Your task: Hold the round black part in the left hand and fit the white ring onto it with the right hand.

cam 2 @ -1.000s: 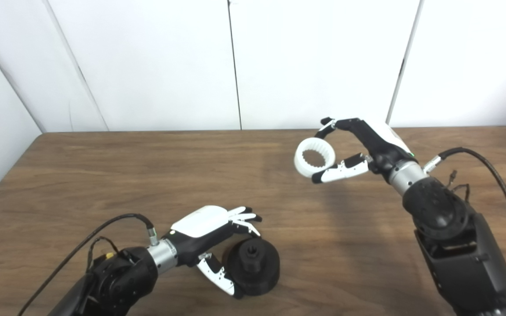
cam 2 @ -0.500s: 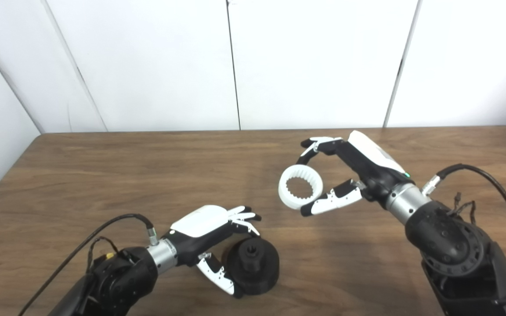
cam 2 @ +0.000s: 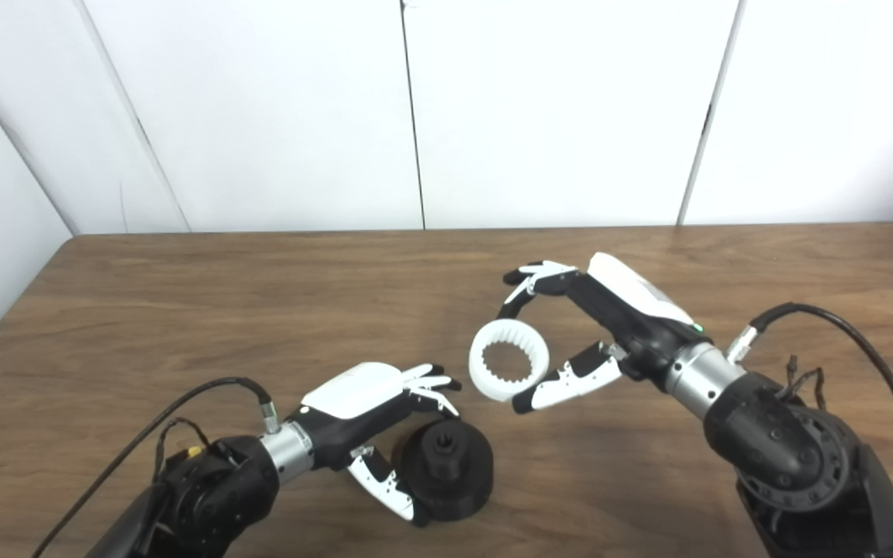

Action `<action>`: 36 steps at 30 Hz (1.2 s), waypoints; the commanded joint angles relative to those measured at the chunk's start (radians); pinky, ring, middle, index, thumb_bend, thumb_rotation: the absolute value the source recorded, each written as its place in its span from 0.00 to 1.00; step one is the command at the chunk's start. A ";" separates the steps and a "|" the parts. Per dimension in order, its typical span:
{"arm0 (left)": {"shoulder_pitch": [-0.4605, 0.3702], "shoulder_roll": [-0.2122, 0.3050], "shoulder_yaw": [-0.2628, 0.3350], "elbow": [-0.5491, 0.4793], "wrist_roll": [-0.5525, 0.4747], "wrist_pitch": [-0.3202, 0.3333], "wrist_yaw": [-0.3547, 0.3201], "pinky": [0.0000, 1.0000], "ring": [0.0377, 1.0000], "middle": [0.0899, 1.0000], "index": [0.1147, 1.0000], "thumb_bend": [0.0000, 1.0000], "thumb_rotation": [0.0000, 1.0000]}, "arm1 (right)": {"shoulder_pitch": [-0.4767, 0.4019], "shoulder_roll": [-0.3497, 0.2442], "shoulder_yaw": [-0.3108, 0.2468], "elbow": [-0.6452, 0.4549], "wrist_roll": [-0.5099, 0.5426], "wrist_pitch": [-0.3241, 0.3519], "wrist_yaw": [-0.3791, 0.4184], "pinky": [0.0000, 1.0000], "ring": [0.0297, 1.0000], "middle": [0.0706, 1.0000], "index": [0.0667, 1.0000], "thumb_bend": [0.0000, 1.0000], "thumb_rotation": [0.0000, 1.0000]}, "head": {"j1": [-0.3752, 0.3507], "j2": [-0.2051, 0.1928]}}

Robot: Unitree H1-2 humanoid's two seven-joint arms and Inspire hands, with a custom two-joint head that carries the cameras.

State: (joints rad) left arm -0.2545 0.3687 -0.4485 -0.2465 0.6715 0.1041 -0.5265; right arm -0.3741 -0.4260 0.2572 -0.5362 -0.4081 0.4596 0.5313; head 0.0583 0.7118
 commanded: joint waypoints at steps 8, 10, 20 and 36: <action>-0.015 0.000 0.002 -0.020 0.011 0.009 -0.019 0.91 1.00 0.95 0.64 0.86 0.29 | 0.001 0.020 0.019 -0.032 0.003 -0.007 0.007 0.86 0.94 0.85 0.46 0.52 0.16 | 0.001 0.003; -0.015 -0.001 0.002 -0.022 0.013 0.012 -0.022 0.90 1.00 0.95 0.64 0.86 0.29 | 0.005 0.023 0.024 -0.029 0.000 -0.011 0.007 0.86 0.94 0.85 0.46 0.52 0.16 | 0.000 0.005; -0.016 -0.003 0.005 -0.016 0.014 0.008 -0.023 0.89 1.00 0.95 0.64 0.86 0.29 | 0.016 0.030 0.062 -0.010 -0.014 -0.031 0.005 0.85 0.93 0.85 0.46 0.52 0.16 | -0.001 0.005; -0.022 -0.006 0.007 -0.026 0.017 0.022 -0.040 0.90 1.00 0.95 0.65 0.86 0.29 | 0.010 0.039 0.115 0.018 -0.031 -0.043 0.009 0.86 0.94 0.85 0.46 0.52 0.16 | 0.002 0.008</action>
State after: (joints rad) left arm -0.2547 0.3572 -0.4431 -0.2497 0.6741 0.1165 -0.5514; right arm -0.3319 -0.3904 0.3777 -0.5087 -0.4388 0.4527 0.5445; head 0.0598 0.7194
